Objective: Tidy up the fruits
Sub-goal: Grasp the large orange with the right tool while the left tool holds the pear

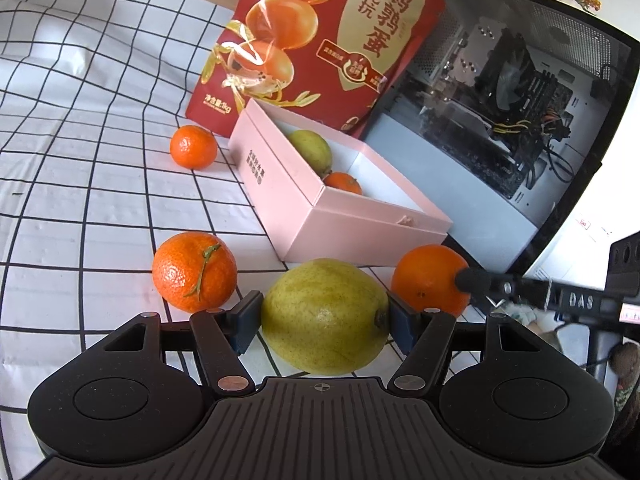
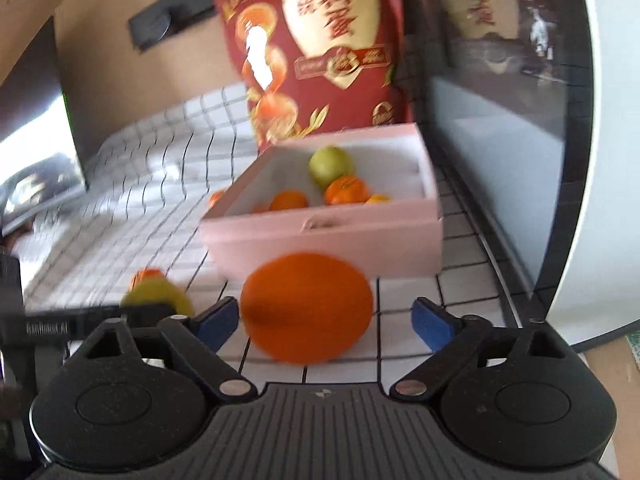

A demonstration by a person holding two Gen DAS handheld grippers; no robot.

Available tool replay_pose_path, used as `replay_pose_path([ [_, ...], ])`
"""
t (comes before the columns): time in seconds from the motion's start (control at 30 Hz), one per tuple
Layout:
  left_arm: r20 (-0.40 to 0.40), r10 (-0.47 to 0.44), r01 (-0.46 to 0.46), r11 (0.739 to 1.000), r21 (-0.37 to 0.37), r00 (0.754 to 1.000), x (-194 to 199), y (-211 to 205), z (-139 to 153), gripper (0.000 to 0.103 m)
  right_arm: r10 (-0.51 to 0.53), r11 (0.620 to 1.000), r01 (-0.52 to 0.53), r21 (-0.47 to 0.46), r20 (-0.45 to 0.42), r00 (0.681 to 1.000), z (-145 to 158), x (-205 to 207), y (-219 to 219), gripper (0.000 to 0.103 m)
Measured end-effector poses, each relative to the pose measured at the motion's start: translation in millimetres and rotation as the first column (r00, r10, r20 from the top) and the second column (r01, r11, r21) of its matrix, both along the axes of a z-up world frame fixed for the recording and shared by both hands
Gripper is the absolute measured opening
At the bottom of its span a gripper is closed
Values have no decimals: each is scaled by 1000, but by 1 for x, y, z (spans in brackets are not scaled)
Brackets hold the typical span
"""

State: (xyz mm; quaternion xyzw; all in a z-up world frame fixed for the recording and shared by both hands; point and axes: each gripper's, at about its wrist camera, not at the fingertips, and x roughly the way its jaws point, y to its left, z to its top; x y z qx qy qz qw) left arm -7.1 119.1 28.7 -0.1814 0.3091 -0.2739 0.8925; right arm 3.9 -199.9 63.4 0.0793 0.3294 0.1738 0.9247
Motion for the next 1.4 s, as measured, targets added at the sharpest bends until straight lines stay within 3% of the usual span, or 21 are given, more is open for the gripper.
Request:
replay_pose_path([
  [0.13, 0, 0, 0, 1000, -1, 1000, 0, 0, 0, 71, 7, 999, -7, 49, 1, 1000, 0, 8, 1, 73],
  [0.2, 1, 1, -1, 1000, -1, 1000, 0, 1, 0, 71, 8, 999, -9, 41, 11, 1000, 1, 9, 7, 70],
  [0.3, 4, 29, -29, 1000, -2, 1000, -2, 2, 0, 71, 43, 994, -34, -104, 82, 996, 4, 1, 33, 69],
  [0.43, 35, 85, -85, 996, -7, 996, -7, 9, 2, 71, 162, 951, -100, -293, 197, 967, 6, -20, 72, 68],
  [0.67, 23, 74, -74, 997, -1, 997, -4, 8, 1, 71, 284, 921, -193, -339, 243, 928, 14, -38, 91, 72],
  [0.87, 10, 64, -64, 998, -1, 998, -2, 7, 0, 71, 243, 897, -116, -427, 257, 935, -5, -38, 91, 87],
  [0.97, 8, 63, -63, 998, -1, 998, -2, 7, 0, 71, 202, 892, -76, -445, 244, 949, -15, -32, 84, 88],
  [1.13, 9, 64, -64, 998, -1, 998, -2, 7, 0, 71, 149, 923, -68, -378, 190, 970, -14, -15, 69, 90],
  [1.4, 10, 62, -62, 998, 4, 998, -2, 7, -1, 71, 64, 926, -24, -378, 95, 993, -25, 19, 65, 91],
])
